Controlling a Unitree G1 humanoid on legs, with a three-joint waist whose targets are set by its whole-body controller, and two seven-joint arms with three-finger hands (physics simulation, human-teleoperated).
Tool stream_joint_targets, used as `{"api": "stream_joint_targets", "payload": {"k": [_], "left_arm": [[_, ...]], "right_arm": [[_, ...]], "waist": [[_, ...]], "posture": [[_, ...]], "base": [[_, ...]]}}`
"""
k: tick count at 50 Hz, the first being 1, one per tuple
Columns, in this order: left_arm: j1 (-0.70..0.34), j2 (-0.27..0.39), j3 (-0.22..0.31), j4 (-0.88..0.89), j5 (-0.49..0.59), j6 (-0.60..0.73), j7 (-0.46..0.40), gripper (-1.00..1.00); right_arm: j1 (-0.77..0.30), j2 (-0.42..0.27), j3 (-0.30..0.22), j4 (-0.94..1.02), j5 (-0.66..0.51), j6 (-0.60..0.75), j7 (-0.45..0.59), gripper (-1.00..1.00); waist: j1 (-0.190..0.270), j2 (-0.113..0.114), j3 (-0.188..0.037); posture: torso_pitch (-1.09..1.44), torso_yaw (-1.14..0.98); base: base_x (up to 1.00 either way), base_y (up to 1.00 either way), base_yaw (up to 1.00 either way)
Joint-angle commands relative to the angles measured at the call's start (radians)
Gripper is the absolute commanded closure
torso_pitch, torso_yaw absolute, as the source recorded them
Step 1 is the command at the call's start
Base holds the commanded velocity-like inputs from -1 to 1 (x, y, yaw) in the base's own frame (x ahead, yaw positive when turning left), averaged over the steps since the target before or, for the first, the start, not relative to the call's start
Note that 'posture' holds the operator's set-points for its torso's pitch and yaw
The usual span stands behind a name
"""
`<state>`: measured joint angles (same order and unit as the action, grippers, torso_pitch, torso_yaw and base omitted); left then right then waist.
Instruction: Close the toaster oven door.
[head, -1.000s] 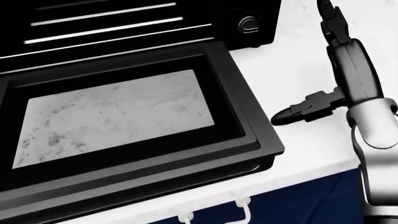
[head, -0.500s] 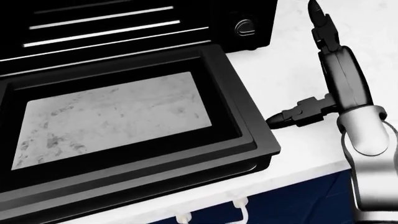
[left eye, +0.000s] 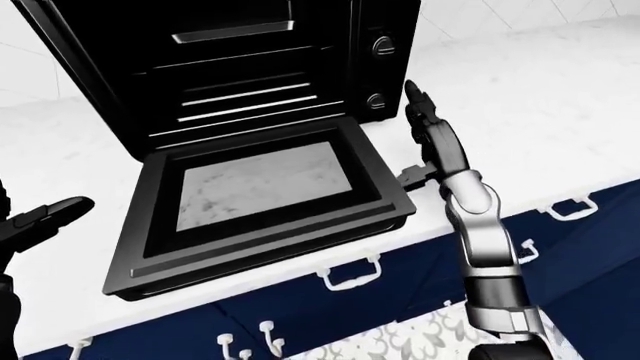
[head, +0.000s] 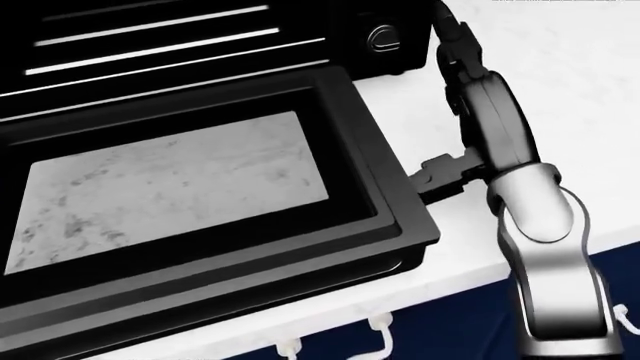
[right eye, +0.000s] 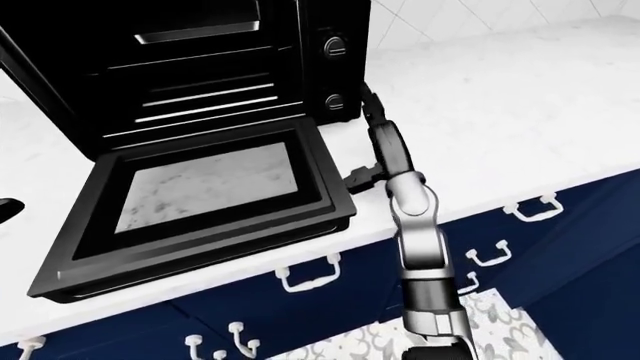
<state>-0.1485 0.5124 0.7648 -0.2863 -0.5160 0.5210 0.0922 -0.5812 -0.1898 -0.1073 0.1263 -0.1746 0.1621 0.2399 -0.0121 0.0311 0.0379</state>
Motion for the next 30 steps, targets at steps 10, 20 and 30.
{"api": "stream_joint_targets", "payload": {"k": [10, 20, 30], "left_arm": [[-0.016, 0.026, 0.020, -0.038, -0.003, -0.027, 0.002, -1.00], [-0.019, 0.033, 0.026, -0.044, -0.005, -0.018, 0.005, -1.00], [-0.019, 0.038, 0.029, -0.032, -0.003, -0.025, 0.004, -1.00]], "right_arm": [[-0.085, -0.016, -0.004, -0.060, 0.067, 0.047, -0.050, -1.00], [-0.135, -0.022, -0.008, -0.097, 0.106, 0.108, -0.081, -1.00], [-0.199, -0.027, -0.033, -0.088, 0.204, 0.171, -0.159, -1.00]], "waist": [[0.000, 0.006, -0.020], [-0.002, 0.011, -0.017], [-0.001, 0.011, -0.017]], "posture": [[0.00, 0.00], [0.00, 0.00], [0.00, 0.00]], "base": [[0.00, 0.00, 0.00], [0.00, 0.00, 0.00], [0.00, 0.00, 0.00]]}}
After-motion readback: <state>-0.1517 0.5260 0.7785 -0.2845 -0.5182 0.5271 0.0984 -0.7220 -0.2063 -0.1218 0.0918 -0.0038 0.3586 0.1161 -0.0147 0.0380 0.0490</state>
